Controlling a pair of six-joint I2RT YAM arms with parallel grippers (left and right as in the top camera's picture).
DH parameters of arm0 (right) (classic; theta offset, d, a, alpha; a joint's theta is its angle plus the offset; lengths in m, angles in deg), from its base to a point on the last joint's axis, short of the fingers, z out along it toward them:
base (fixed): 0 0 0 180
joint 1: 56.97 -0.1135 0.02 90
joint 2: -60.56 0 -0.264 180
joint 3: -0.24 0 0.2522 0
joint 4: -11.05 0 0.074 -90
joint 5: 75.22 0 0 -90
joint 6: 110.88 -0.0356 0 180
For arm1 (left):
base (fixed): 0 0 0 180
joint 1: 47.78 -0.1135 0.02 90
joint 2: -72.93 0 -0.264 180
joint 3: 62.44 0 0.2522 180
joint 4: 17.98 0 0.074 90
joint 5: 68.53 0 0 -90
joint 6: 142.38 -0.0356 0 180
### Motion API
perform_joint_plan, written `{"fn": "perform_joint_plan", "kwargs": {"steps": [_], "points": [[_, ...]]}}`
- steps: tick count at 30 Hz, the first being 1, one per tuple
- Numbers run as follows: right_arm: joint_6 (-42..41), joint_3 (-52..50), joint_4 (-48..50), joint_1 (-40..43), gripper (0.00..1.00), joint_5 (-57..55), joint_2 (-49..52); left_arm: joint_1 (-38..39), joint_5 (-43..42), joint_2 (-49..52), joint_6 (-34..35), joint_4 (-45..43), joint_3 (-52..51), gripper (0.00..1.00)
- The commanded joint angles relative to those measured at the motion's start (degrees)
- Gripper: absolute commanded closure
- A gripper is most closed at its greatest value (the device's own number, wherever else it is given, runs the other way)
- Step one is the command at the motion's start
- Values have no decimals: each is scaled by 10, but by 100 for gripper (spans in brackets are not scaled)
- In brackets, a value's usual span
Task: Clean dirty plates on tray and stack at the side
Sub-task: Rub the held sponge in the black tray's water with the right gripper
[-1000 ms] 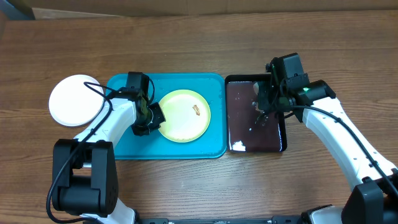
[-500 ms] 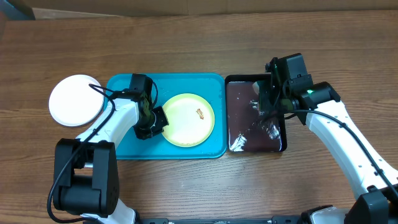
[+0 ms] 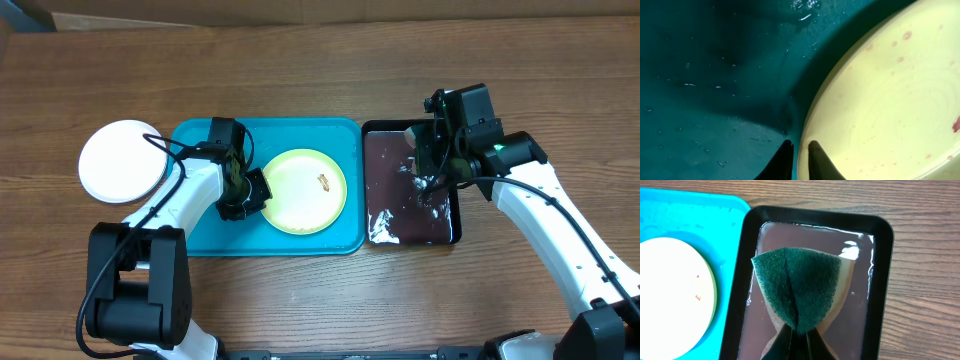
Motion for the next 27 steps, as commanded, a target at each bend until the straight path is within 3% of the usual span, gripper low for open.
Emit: {"fn": "perform_joint_plan", "kwargs": {"steps": [1, 4, 18, 27], "points": [[4, 15, -3, 0, 96, 1, -15, 2, -6, 2, -1, 0, -5, 85], [4, 9, -8, 0, 96, 1, -15, 3, -4, 2, -1, 3, -6, 96], [17, -1, -5, -5, 96, 1, 59, 8, -5, 2, 24, 14, -6, 96], [31, 7, -27, -50, 96, 1, 90, 8, -7, 2, 34, 18, -6, 96]]}}
